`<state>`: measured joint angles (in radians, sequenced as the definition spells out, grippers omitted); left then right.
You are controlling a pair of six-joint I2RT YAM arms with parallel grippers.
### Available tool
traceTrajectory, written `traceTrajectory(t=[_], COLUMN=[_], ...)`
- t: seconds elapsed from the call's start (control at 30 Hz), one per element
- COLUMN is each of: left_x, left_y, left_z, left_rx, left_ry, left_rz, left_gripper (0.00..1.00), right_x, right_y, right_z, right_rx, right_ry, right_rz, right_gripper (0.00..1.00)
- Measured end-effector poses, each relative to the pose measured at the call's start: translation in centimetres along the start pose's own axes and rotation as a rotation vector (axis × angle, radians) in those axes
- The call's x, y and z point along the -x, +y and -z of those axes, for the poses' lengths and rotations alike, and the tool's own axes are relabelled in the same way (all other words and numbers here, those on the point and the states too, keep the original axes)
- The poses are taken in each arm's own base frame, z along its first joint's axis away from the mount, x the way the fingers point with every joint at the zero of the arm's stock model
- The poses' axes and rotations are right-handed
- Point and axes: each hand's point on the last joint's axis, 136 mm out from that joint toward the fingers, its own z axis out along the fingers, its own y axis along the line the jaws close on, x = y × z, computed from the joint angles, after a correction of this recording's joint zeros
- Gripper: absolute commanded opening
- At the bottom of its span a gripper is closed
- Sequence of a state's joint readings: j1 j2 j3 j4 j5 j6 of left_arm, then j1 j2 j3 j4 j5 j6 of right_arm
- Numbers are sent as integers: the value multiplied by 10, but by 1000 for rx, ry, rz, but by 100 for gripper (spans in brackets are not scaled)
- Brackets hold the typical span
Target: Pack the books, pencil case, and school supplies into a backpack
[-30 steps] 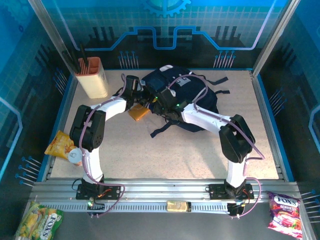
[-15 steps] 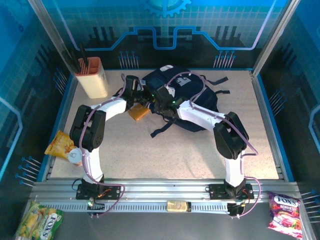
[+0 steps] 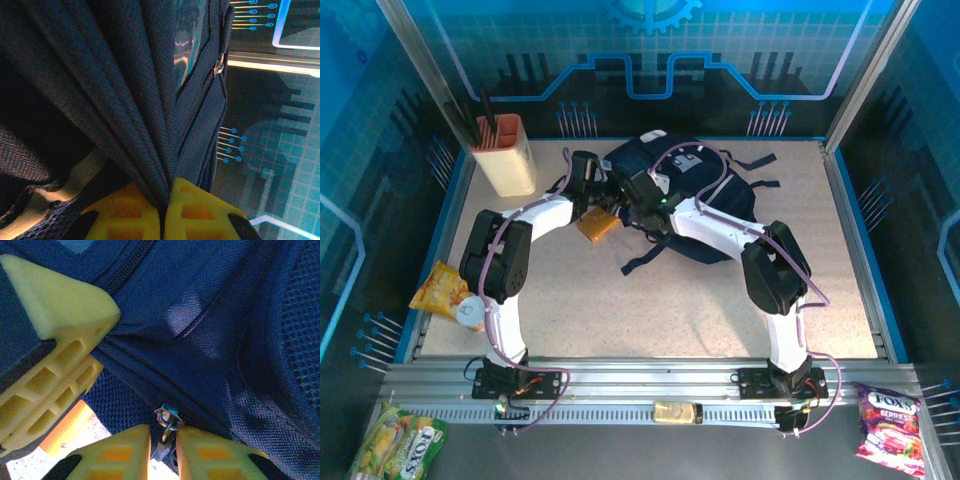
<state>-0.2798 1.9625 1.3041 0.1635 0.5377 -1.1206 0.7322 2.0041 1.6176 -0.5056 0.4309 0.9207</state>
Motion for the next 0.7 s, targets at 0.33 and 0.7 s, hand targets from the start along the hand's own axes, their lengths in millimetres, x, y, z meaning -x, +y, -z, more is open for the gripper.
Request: traceTrajectory(t=[0.33,0.7], left_x=[0,-4], left_y=[1,-10], left_z=[0,-1], left_rx=[6,-4], left_ry=[-3,25], left_rz=[1,-6], left_gripper=[0,0], right_x=[-2,-21], right_y=[-6,-62], right_z=[-2,40], right_rx=[-20,15], right_ry=[12,43], right_rz=[12,-18], right_gripper=[7,6])
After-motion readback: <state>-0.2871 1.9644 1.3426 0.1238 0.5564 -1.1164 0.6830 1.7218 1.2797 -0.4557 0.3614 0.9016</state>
